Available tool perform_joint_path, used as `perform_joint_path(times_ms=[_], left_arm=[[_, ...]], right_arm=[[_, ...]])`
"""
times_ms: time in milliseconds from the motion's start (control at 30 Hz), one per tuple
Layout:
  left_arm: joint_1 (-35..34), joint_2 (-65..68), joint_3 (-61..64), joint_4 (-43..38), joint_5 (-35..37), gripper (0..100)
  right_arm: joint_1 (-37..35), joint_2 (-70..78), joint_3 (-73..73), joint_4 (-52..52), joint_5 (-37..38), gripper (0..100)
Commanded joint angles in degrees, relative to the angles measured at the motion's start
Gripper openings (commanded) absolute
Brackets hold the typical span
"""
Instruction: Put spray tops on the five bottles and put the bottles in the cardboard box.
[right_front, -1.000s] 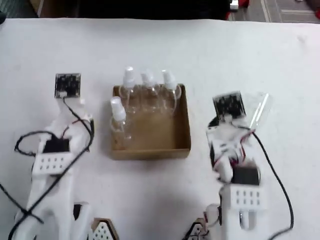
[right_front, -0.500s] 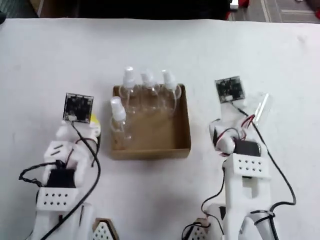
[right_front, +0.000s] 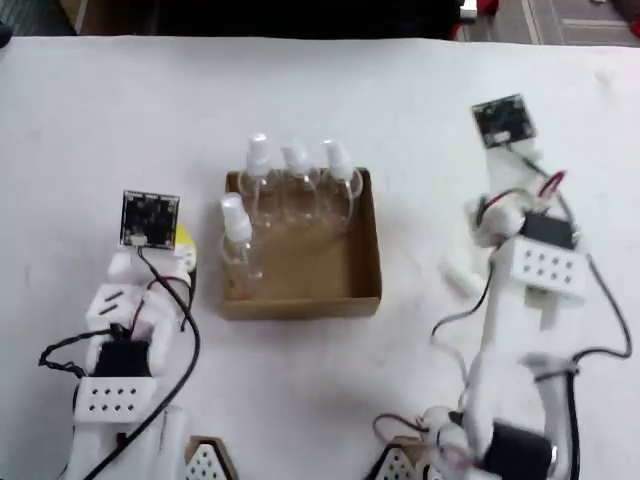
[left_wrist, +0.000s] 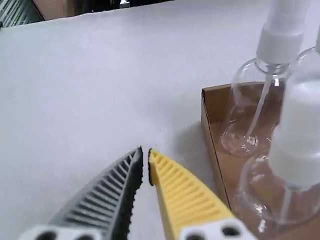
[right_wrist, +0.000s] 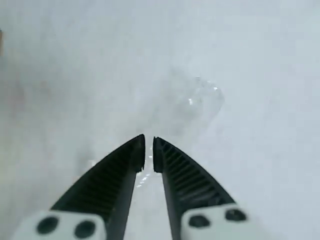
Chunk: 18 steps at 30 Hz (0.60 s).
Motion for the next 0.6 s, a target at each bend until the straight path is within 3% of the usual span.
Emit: perform_joint_path(times_ms=[0,267,567], left_arm=[[-0.75,-1.19,-0.53,-1.49,-0.35,2],[-0.75,-1.19,-0.53,-1.49,-0.35,2],[0.57,-1.1,-0.53,-1.58,-0.44,2]], right_arm=[[7.08,11.3,-15.3,0.4,10.73,1.7],[11.82,24.48,-29.01,0.66,27.6,1.8],[6.64,23.52,-29.27,-0.13,28.92,1.9]])
